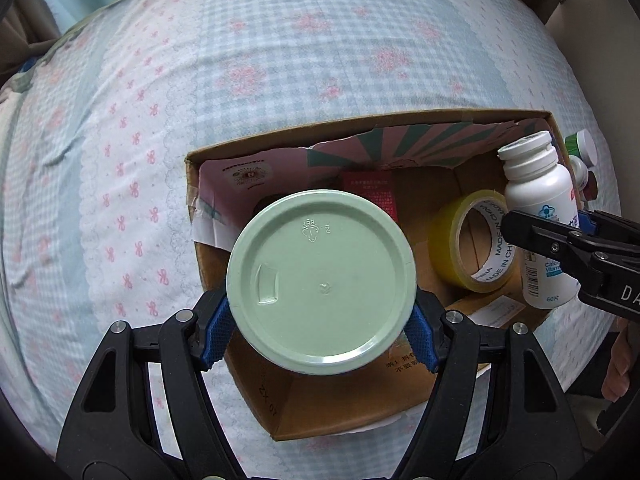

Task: Organize rigid objects
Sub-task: 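Release the green jar from the left tool while the right tool releases the bottle into the box, then withdraw both tools from the box toward the remaining jars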

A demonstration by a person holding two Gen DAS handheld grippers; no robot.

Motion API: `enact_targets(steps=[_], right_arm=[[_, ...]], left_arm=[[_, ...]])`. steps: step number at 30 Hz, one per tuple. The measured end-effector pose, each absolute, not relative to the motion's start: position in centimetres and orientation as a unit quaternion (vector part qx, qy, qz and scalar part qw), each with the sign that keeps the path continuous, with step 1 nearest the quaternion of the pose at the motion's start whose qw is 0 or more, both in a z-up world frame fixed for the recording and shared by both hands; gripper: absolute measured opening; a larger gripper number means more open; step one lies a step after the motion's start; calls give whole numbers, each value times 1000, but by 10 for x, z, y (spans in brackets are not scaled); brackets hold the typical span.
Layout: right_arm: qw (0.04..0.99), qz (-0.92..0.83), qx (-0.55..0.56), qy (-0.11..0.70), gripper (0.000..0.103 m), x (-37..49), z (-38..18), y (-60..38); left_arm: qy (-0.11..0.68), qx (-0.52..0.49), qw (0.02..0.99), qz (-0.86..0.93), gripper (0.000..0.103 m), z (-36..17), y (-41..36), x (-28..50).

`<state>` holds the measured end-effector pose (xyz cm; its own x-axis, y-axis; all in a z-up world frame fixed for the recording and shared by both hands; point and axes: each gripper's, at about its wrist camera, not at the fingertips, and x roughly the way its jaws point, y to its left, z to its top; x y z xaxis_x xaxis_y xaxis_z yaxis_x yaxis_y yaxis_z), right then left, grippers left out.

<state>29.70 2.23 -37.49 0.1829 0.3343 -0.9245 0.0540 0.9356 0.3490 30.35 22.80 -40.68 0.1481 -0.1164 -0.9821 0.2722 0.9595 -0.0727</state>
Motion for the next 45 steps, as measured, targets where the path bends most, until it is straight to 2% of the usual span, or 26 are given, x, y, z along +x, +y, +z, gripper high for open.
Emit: enact_targets(steps=[2,4,5,6,7,8,9,25,39,45], right_arm=[[746,102,173,635,53,303,-381,24],[746,113,199,625,54,307,-381,23],[743,107,208,627,62,310,-381,23],[739,100,211,632,71,313,-381,22],[734,96,211,638,90,315,-383,21],[734,97,210,639,101,316,-384,19],[736,97,208,637,103,316,-383,18],[758,95,185,619,103,286,-352,16],[807,81,141,568,103,214,-248,-2],[833,45,106,541,103,169,-208,-33]], left_arm=[[641,71,753,-132,70,-409,225,304],[634,80,757,-134,85,-407,224,303],[628,79,762,-137,102,-403,224,302],[623,73,766,-142,103,-398,225,300],[621,68,767,-144,103,-395,226,299],[621,67,768,-144,103,-392,227,298],[620,68,768,-142,103,-390,228,297],[607,53,784,-121,103,-353,236,264],[546,53,830,-102,103,-250,234,192],[516,50,847,-117,103,-222,212,166]])
